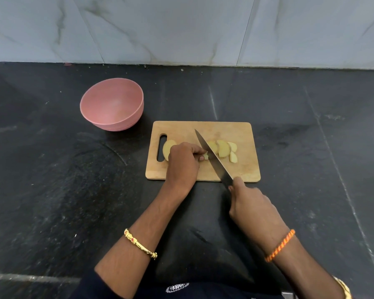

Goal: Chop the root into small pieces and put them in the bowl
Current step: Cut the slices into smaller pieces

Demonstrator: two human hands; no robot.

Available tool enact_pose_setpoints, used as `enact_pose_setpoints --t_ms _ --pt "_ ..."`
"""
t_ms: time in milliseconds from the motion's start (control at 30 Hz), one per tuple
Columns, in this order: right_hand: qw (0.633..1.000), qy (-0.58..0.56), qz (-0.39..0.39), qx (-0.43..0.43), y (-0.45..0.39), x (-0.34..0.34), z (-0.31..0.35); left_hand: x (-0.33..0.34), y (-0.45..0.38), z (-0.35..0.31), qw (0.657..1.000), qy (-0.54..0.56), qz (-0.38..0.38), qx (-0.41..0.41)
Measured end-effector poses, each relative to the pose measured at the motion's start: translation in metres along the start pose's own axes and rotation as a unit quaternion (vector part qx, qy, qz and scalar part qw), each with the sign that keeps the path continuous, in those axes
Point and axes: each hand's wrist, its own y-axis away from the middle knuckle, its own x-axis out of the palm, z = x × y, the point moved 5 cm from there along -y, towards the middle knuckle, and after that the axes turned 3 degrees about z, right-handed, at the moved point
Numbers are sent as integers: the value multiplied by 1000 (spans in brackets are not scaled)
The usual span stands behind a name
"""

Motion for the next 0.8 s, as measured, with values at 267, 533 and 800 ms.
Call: enact_pose_setpoints --t_ms 267,533,800 --pt "998 -42 -52 -4 29 -2 -12 -2 2 -1 1000 -12 -5 14" --pt "999 -28 -36 0 14 12 -5 -6 1 1 1000 4 -19 6" --pt "999 -12 -35 8 2 9 13 -5 0 4 1000 -7 -17 22"
